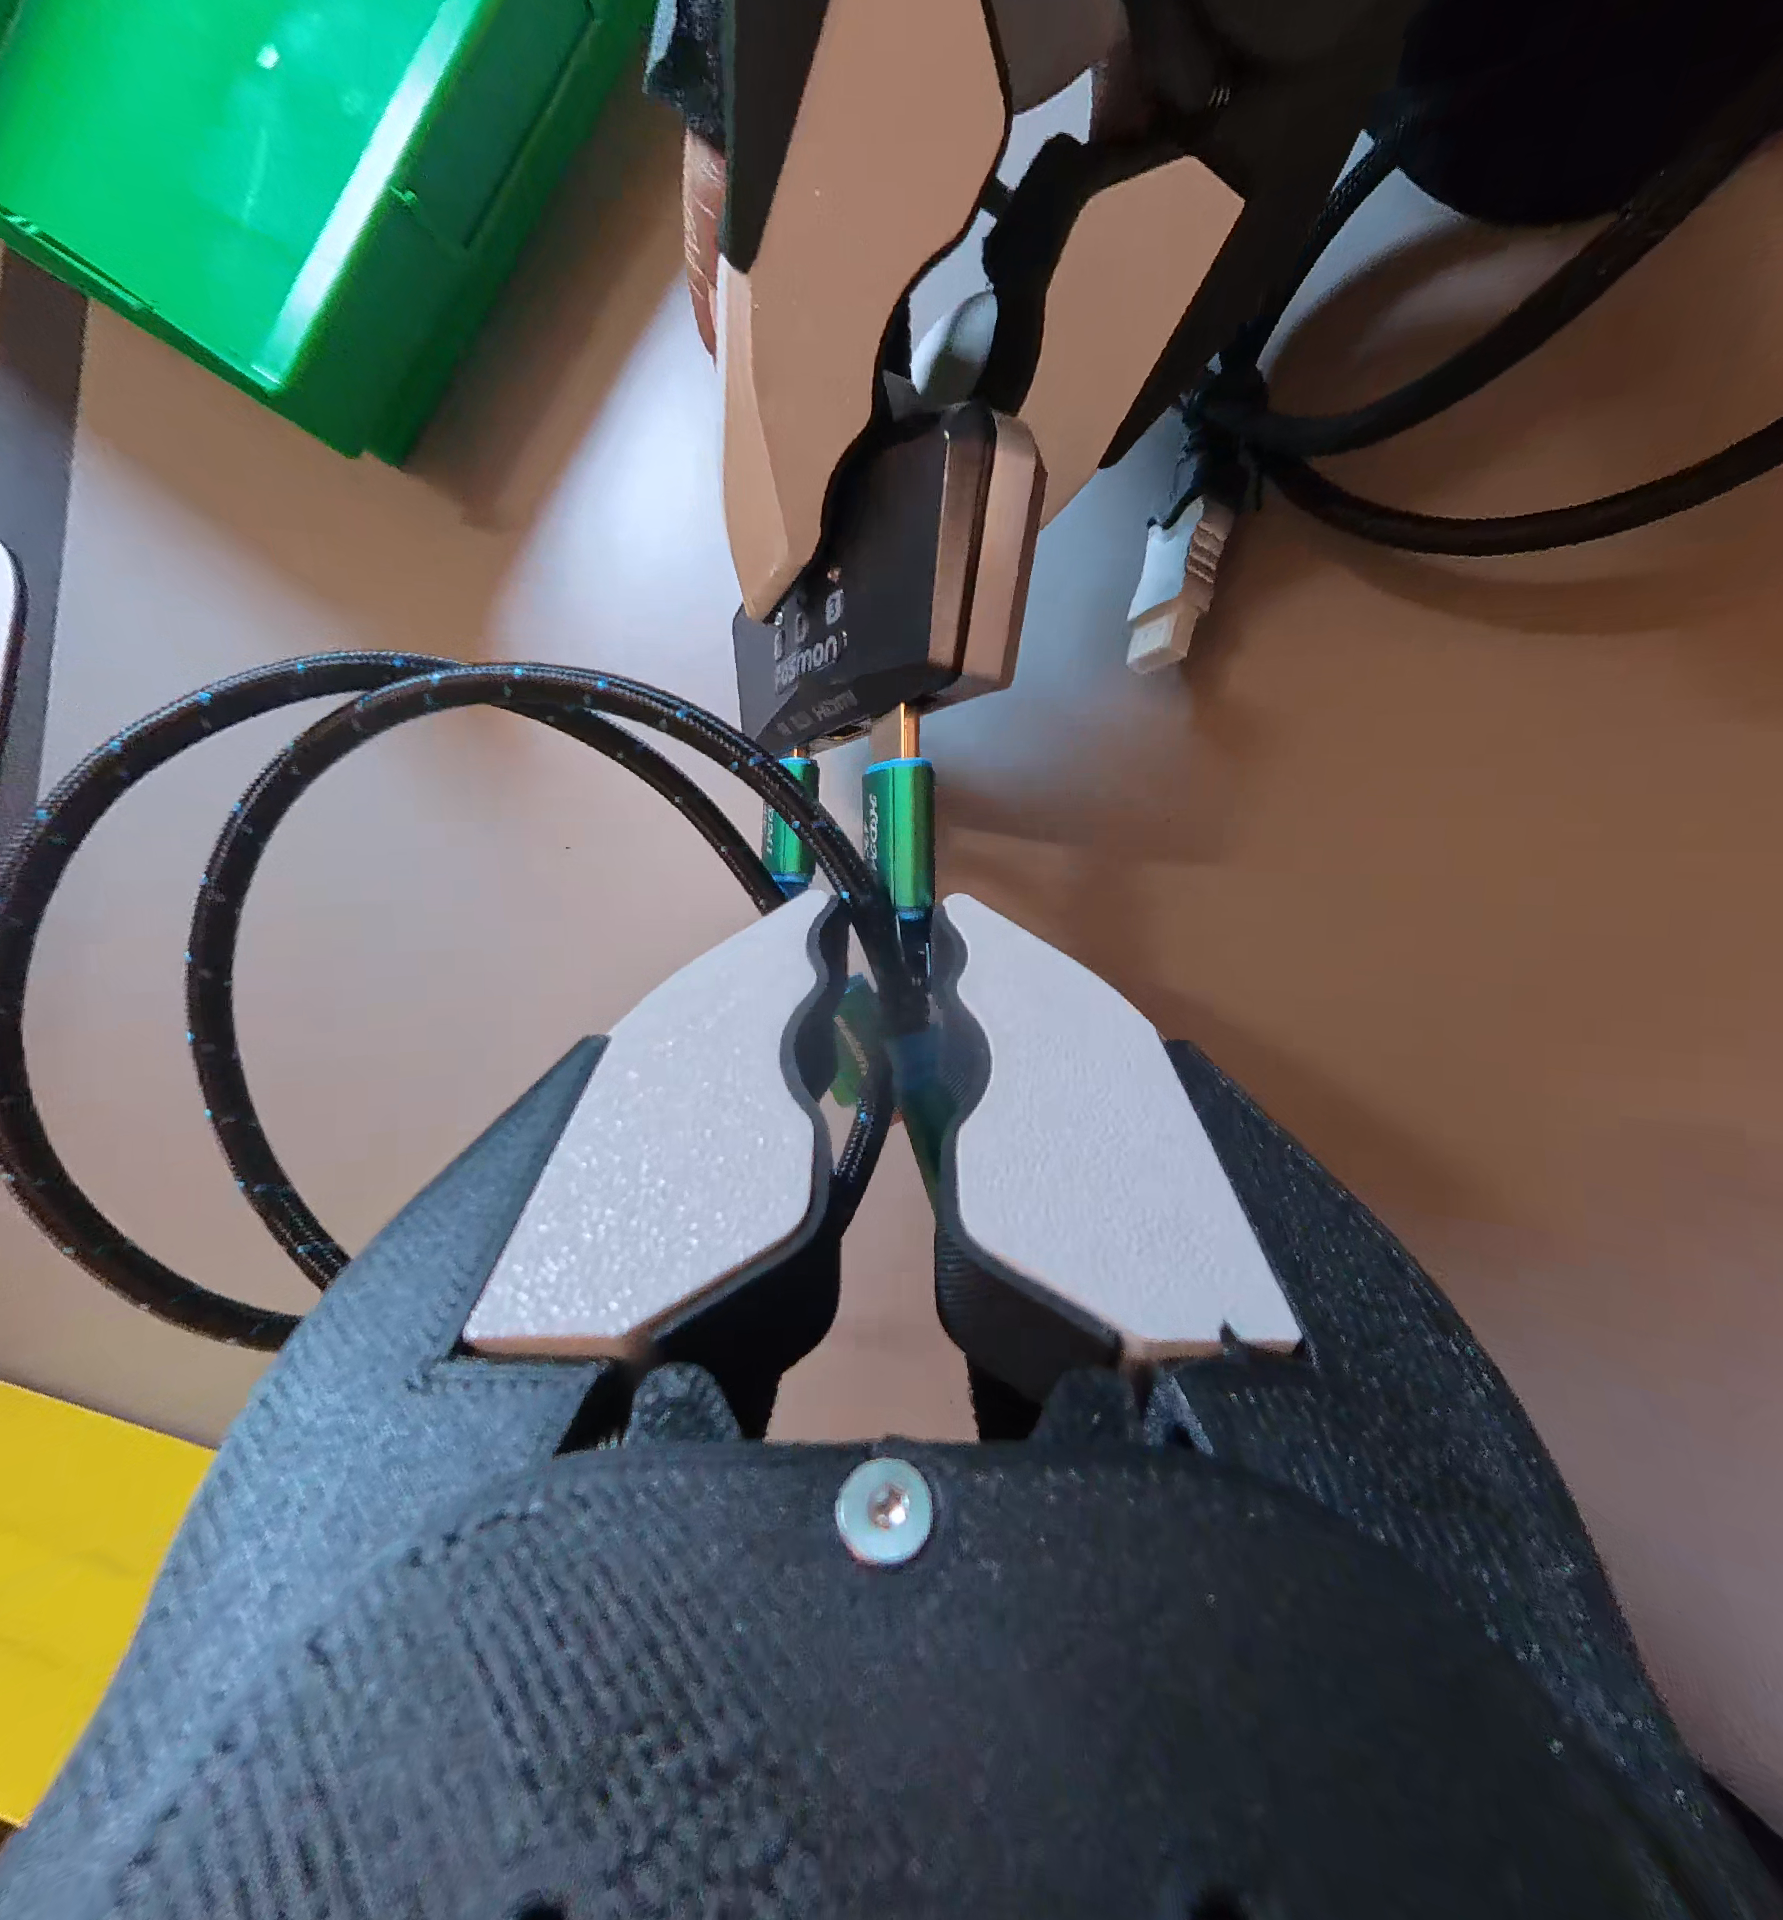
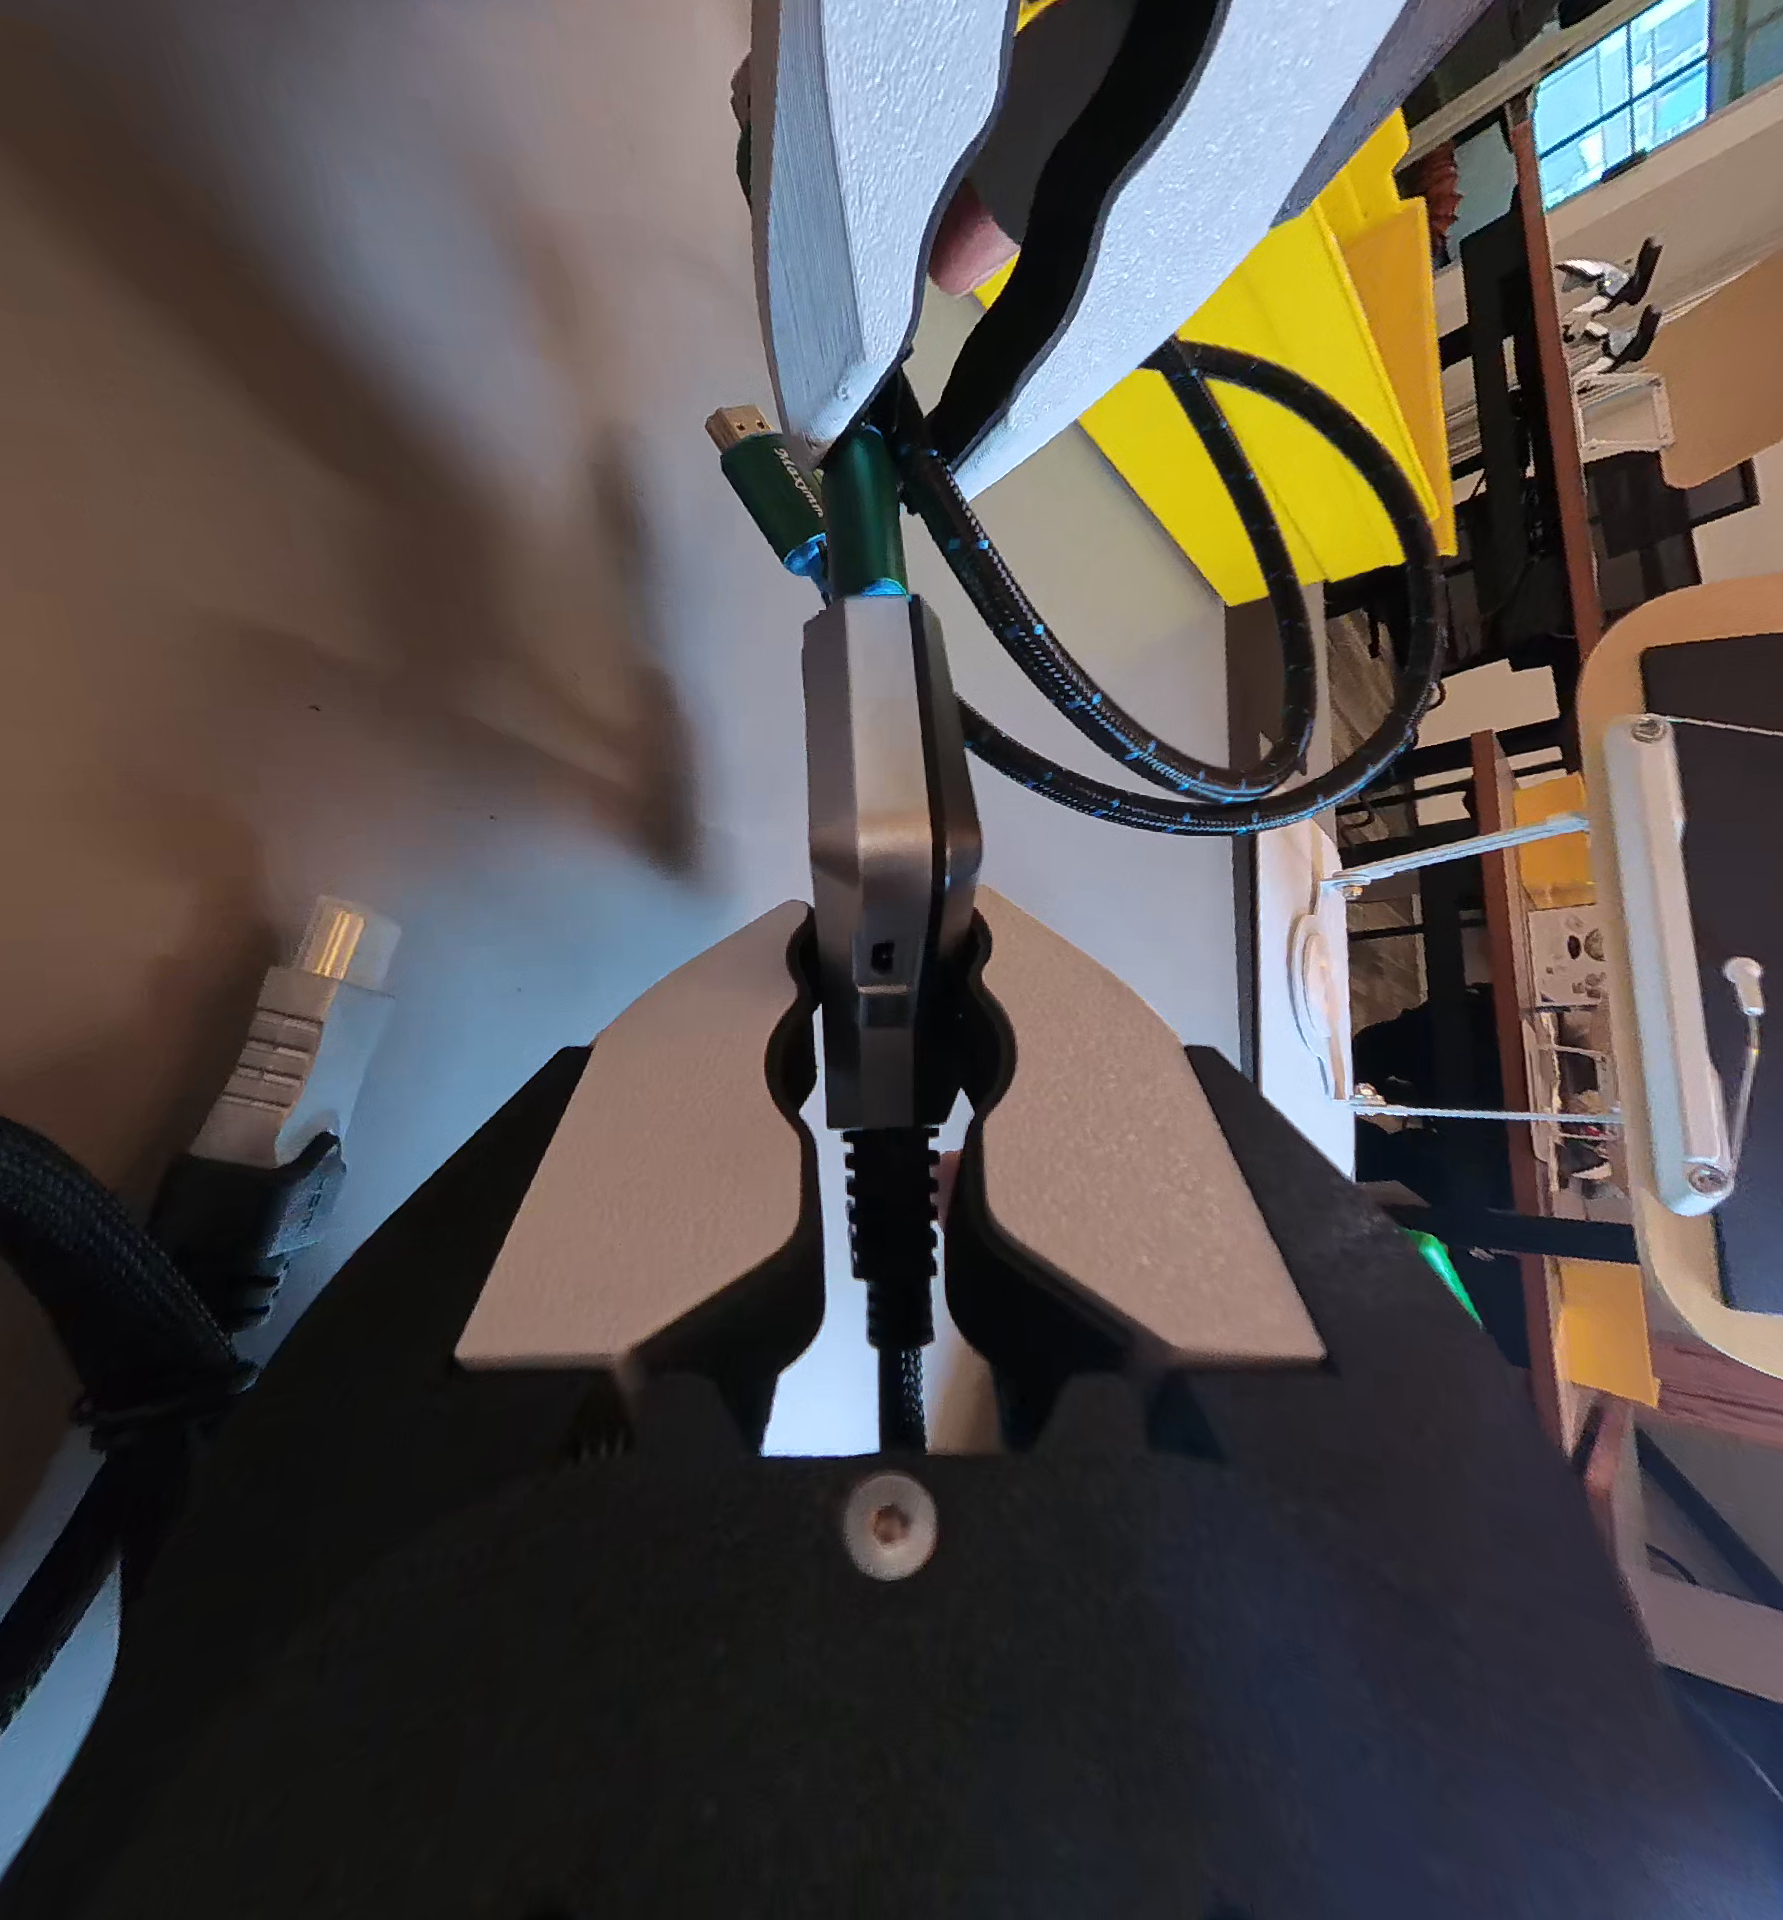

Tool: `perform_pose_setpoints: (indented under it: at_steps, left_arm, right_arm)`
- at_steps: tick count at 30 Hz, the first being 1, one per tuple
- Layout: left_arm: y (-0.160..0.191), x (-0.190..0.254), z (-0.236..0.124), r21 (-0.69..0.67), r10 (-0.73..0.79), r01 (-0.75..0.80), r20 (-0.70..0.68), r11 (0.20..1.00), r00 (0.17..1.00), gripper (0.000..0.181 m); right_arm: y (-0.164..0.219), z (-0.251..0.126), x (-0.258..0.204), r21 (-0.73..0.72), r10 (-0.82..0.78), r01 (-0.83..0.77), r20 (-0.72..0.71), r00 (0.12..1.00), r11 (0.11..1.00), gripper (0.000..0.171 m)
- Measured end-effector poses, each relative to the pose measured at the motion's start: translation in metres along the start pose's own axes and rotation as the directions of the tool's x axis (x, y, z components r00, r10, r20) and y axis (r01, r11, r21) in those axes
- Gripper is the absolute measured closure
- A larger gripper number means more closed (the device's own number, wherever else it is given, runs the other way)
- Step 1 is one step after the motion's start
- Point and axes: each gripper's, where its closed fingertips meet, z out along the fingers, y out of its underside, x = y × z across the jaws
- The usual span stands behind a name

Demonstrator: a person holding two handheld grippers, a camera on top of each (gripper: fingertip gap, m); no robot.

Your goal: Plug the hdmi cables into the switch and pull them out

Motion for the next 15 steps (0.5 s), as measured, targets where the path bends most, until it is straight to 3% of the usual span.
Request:
perform_pose_setpoints:
  at_steps: [5,15]
  left_arm:
    - [-0.0038,0.0034,-0.002,0.042,-0.006,0.007,-0.021,0.999,1.0,0.166]
    - [-0.0039,0.0022,0.0023,0.0,0.021,-0.021,0.039,1.0,0.999,0.166]
  right_arm:
    - [0.0012,-0.0006,0.0002,-0.003,0.005,-0.005,-0.003,1.0,1.0,0.149]
    - [0.0031,-0.0019,-0.0002,-0.001,0.022,-0.022,0.002,1.0,1.0,0.149]
